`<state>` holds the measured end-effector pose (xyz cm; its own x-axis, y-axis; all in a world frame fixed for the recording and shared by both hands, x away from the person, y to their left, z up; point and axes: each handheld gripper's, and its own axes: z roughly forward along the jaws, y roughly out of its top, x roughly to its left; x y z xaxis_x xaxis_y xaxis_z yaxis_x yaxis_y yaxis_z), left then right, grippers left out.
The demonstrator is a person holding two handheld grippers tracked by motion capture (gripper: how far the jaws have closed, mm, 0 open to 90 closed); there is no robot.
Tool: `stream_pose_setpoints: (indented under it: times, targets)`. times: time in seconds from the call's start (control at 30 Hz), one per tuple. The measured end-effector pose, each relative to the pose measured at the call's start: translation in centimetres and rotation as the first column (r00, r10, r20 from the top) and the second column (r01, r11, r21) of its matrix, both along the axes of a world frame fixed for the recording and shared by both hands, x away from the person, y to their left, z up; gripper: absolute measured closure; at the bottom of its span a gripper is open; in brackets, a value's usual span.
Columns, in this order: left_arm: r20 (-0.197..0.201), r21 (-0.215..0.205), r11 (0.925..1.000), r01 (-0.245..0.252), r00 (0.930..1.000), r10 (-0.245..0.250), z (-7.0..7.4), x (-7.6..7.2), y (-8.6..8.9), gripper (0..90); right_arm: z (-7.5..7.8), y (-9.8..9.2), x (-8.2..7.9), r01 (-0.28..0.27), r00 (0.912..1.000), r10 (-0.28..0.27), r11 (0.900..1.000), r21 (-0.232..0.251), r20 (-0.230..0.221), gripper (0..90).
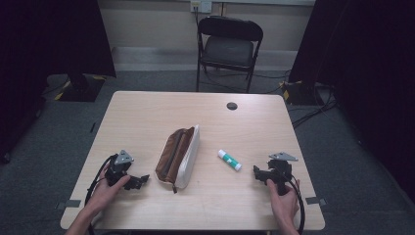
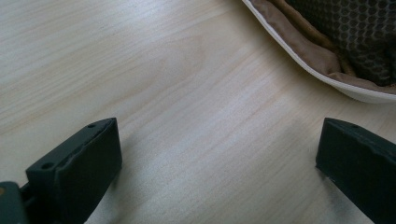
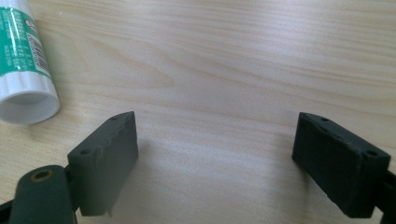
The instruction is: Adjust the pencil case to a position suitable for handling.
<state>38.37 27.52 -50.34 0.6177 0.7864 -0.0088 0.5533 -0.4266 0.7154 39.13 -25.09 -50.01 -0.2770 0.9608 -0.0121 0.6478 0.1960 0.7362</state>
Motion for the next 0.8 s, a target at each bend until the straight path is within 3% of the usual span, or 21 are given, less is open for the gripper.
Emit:
stream_pose_setpoints:
  times: [0.33, 0.53, 0.63, 0.73, 0.8]
  targets:
    - [0.002, 0.006, 1.0000, -0.002, 1.0000, 0.002, 0.0, 0.0, 0.0, 0.0, 0.0, -0.1, -0.1, 0.011, 0.9999, -0.011, 1.000, -0.003, -0.004, 11.3]
    - [0.001, 0.007, 1.0000, -0.003, 1.0000, 0.003, 0.0, -0.1, 0.1, 0.0, 0.9, -0.4, -0.8, -0.020, 0.9980, 0.019, 1.000, -0.021, -0.061, 15.6]
    - [0.001, 0.006, 1.0000, -0.003, 1.0000, 0.003, 0.0, -0.1, 0.1, 0.0, 1.9, -0.2, -1.9, -0.031, 0.9995, 0.031, 0.999, 0.011, 0.002, 17.4]
    - [0.001, 0.006, 1.0000, -0.003, 1.0000, 0.003, 0.0, -0.1, 0.1, 0.0, 2.7, 0.5, -3.5, -0.081, 0.9944, 0.077, 0.995, 0.054, 0.073, 23.8]
    - [0.001, 0.006, 1.0000, -0.001, 1.0000, 0.001, 0.0, 0.0, 0.1, 0.0, 3.1, 1.0, -4.1, -0.107, 0.9914, 0.101, 0.992, 0.065, 0.083, 27.5]
